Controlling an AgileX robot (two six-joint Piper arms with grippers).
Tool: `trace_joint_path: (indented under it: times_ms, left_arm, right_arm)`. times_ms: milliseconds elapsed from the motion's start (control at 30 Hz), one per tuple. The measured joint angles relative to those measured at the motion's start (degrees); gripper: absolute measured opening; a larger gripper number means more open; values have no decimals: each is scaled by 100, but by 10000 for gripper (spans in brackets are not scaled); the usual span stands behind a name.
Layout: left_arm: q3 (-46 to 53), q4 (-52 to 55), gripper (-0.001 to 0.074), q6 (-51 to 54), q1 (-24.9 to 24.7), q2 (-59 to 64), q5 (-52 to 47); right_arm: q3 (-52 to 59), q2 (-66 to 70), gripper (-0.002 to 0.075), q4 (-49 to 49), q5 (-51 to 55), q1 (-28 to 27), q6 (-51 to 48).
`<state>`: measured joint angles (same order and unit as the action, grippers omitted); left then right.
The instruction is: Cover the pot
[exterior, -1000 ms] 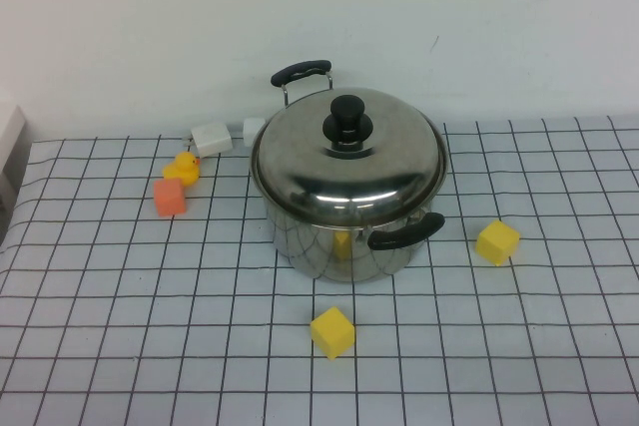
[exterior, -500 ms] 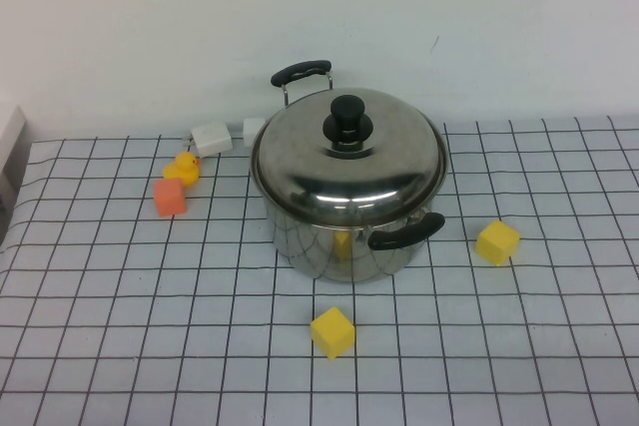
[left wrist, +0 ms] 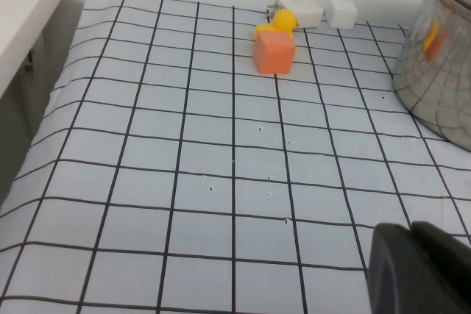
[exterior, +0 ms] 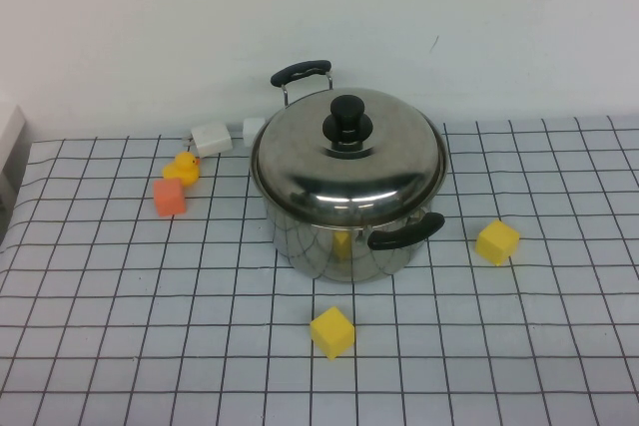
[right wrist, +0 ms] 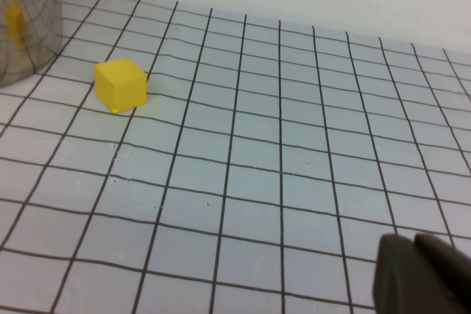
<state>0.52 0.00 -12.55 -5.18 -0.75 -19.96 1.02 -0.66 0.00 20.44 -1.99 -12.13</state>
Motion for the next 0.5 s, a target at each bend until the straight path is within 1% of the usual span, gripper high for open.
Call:
trace_joint_path:
  times_ms: [500]
  left_arm:
    - [0,0,-1,0,0,0,0]
  right_arm:
    - [0,0,9,0,0,0,0]
